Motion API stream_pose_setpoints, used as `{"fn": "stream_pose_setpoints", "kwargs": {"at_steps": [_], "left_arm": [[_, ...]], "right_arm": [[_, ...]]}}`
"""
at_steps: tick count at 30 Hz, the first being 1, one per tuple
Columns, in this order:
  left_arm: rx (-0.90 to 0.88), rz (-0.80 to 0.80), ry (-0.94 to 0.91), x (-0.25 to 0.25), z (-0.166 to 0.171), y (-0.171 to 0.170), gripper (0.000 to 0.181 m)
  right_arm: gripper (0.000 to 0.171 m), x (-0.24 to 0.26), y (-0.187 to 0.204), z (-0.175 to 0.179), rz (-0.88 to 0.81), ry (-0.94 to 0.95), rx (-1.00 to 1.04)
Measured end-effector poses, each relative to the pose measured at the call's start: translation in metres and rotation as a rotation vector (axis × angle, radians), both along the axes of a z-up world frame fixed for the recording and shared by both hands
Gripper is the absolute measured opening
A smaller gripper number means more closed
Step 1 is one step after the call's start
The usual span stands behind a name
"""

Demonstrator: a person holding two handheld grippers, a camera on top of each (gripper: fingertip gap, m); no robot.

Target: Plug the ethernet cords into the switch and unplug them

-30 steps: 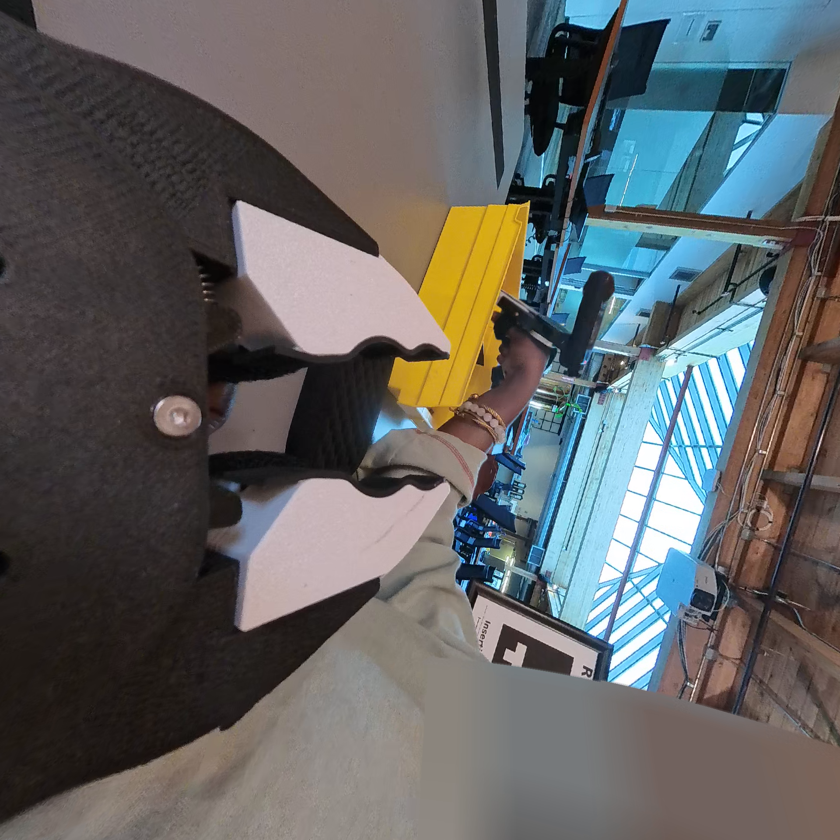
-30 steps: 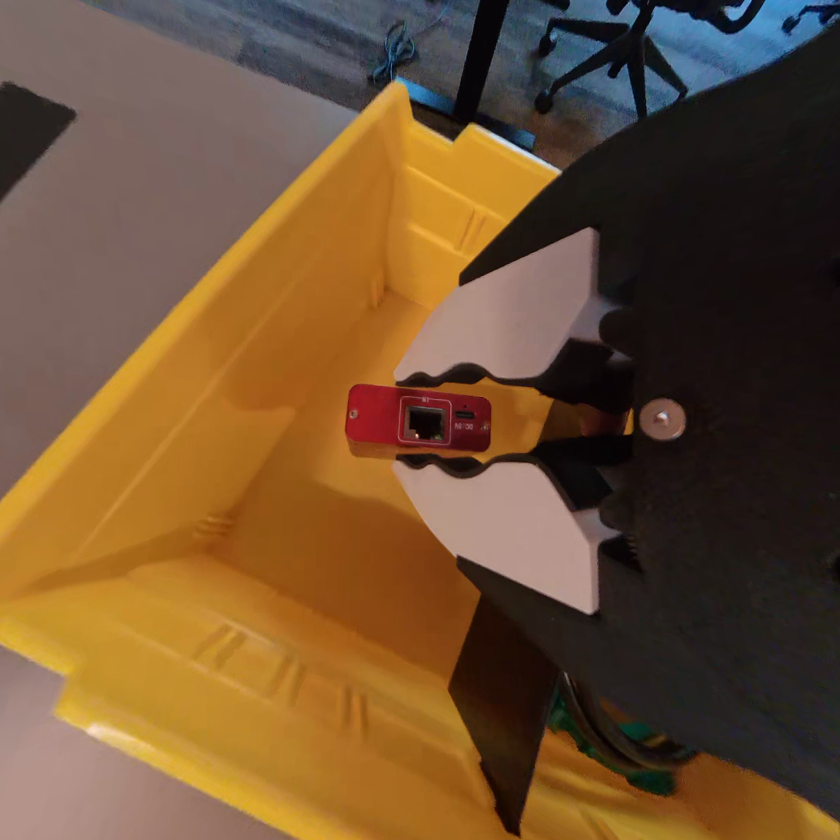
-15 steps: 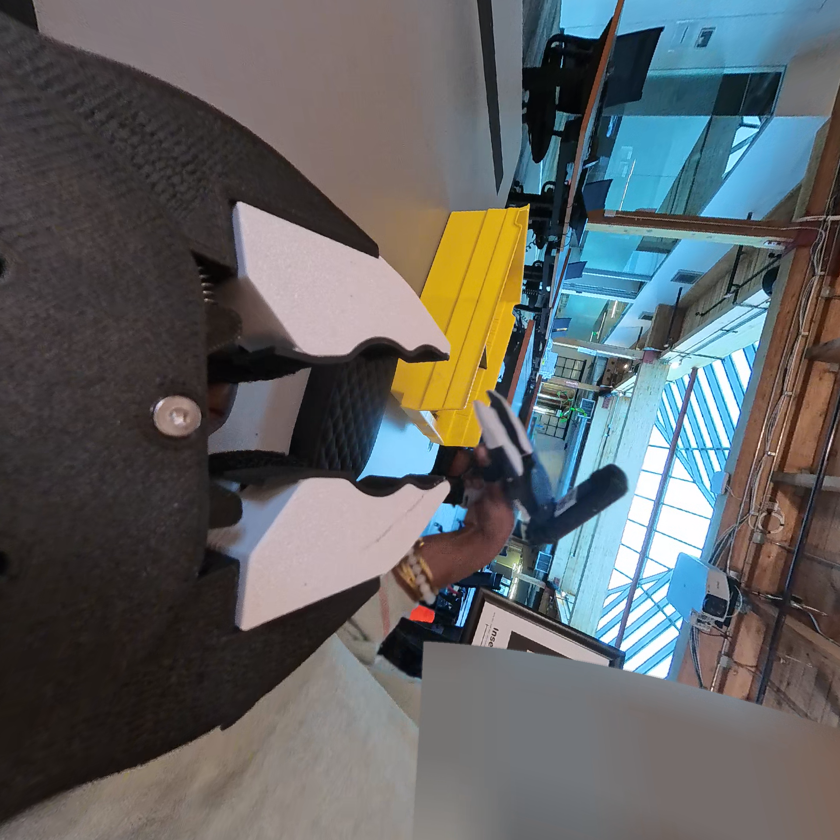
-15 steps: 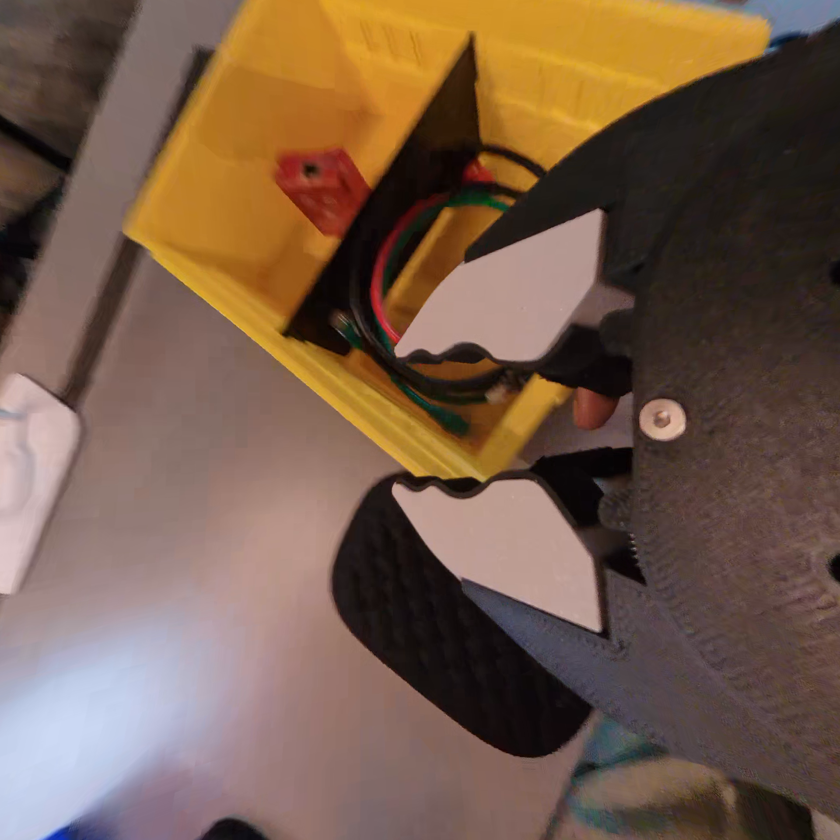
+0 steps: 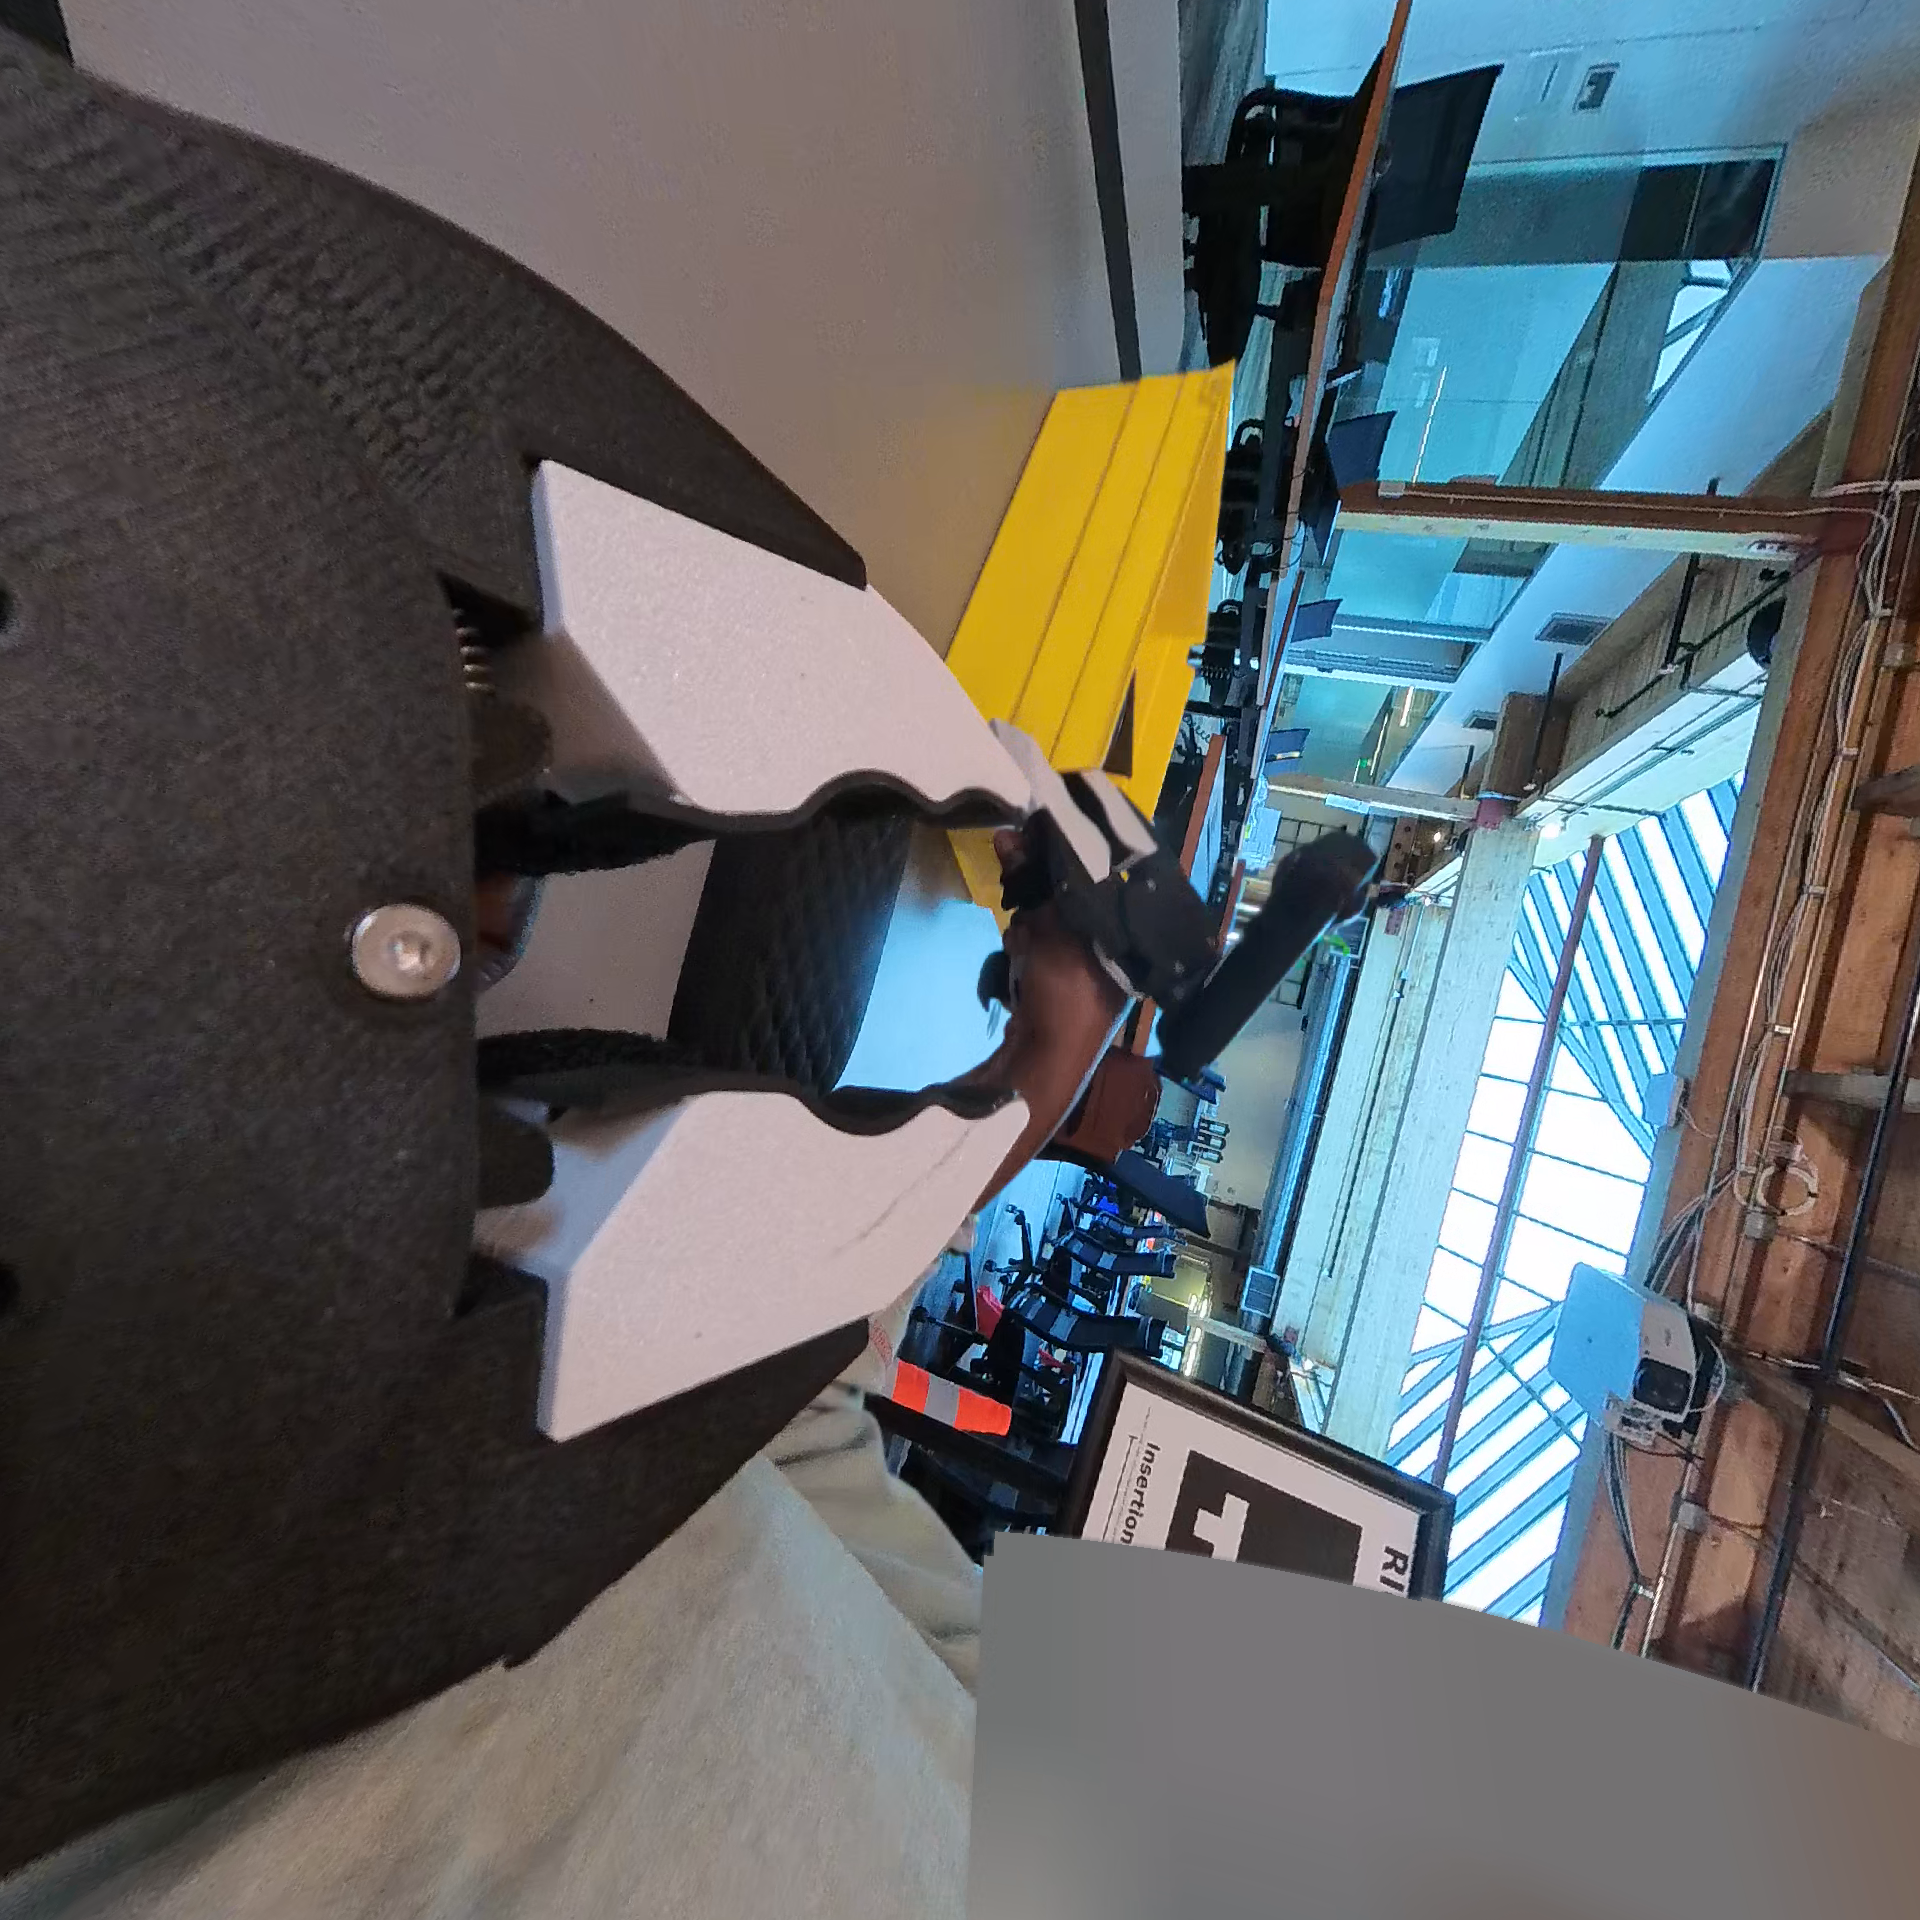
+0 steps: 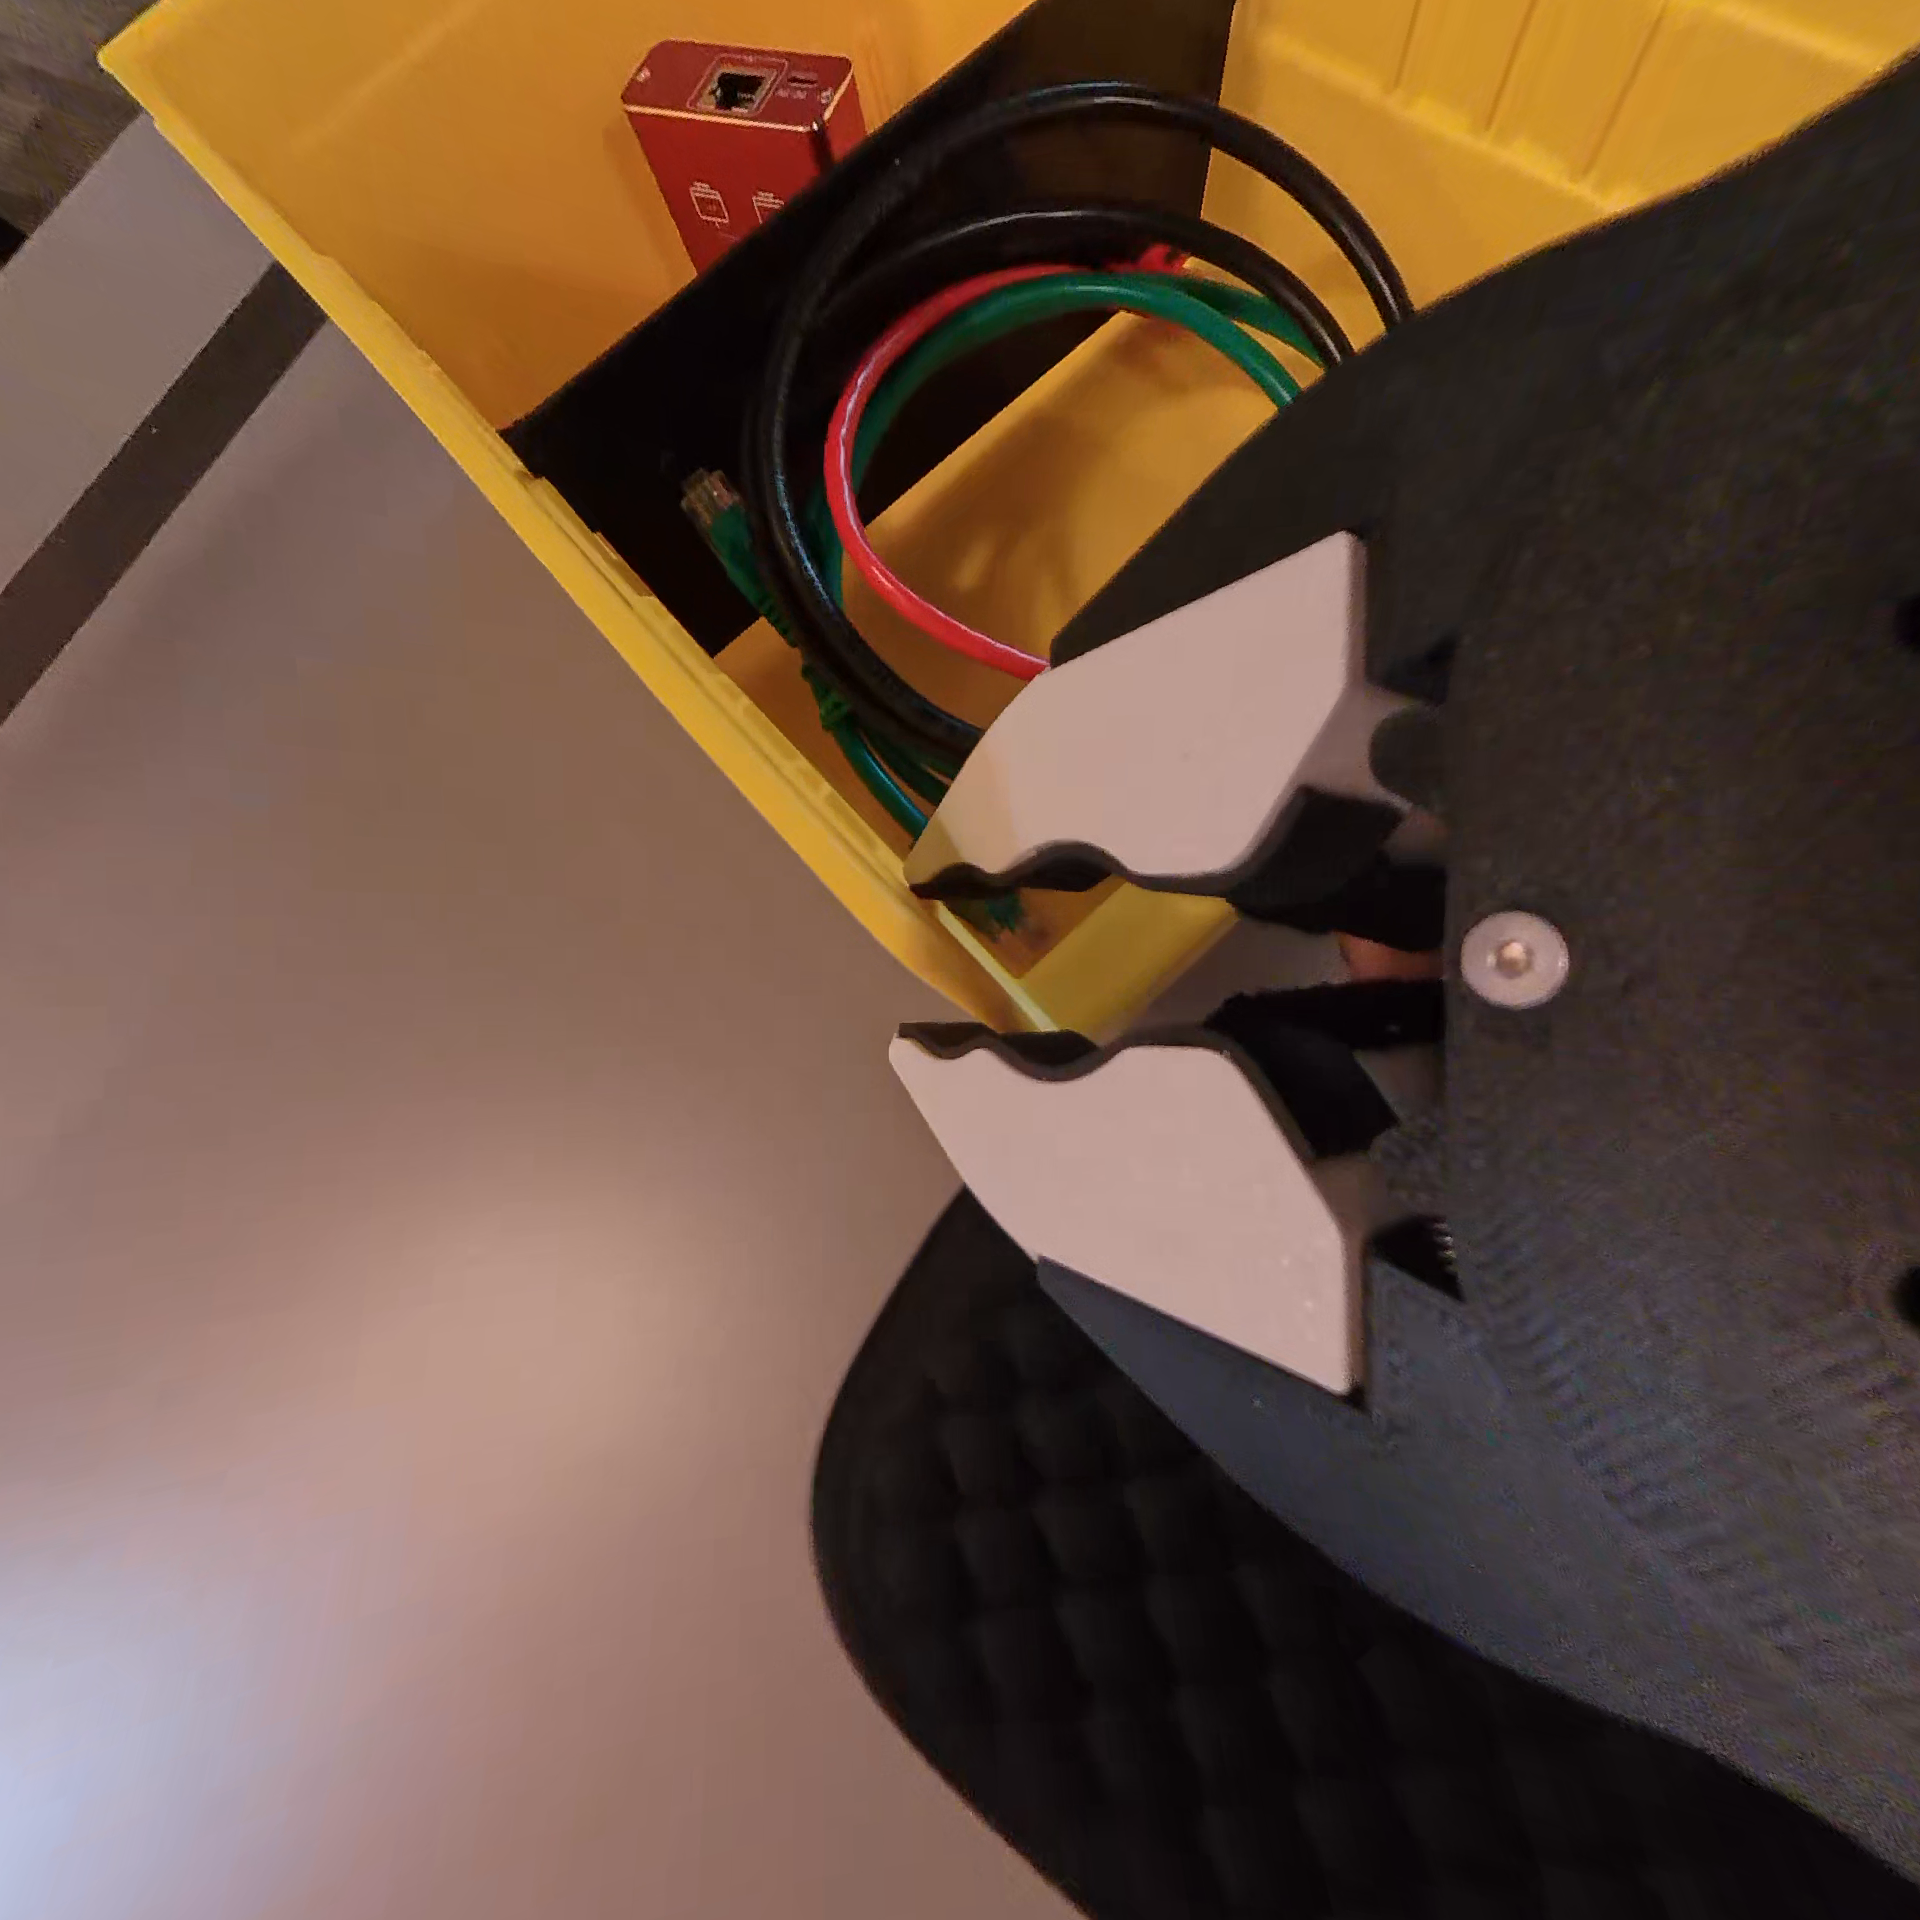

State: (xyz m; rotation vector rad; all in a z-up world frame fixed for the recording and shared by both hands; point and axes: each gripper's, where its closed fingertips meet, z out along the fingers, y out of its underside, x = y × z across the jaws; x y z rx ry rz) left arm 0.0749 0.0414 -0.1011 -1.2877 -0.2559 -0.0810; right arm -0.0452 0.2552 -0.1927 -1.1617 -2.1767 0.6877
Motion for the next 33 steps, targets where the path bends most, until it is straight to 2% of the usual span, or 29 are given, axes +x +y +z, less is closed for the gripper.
{"fn": "stream_pose_setpoints", "kwargs": {"at_steps": [1, 7, 16, 21, 24, 27, 30, 33], "left_arm": [[0.0, -0.001, 0.0, 0.0, 0.0, 0.0, 0.047], [0.001, -0.003, 0.007, 0.001, 0.001, 0.0, 0.047], [0.015, 0.019, 0.038, 0.002, 0.007, -0.005, 0.047], [-0.003, 0.103, 0.124, 0.008, 0.043, -0.036, 0.047], [-0.075, 0.254, 0.203, 0.008, 0.067, -0.074, 0.047], [-0.212, 0.488, 0.266, -0.001, 0.077, -0.128, 0.047], [-0.379, 0.85, 0.285, -0.021, 0.077, -0.211, 0.047], [-0.499, 1.262, 0.156, -0.036, 0.06, -0.323, 0.048]], "right_arm": [[0.023, -0.006, -0.006, 0.0, 0.005, -0.006, 0.01], [0.024, -0.03, -0.063, 0.0, 0.071, -0.026, 0.04], [0.026, -0.037, -0.174, 0.001, 0.242, 0.035, -0.055], [0.027, -0.04, -0.231, 0.002, 0.337, 0.085, -0.108], [0.027, -0.041, -0.263, 0.003, 0.385, 0.098, -0.142], [0.031, -0.039, -0.294, 0.002, 0.455, 0.107, -0.138], [0.038, -0.036, -0.327, 0.001, 0.522, 0.125, -0.13], [0.04, -0.036, -0.352, 0.0, 0.578, 0.138, -0.106]]}}
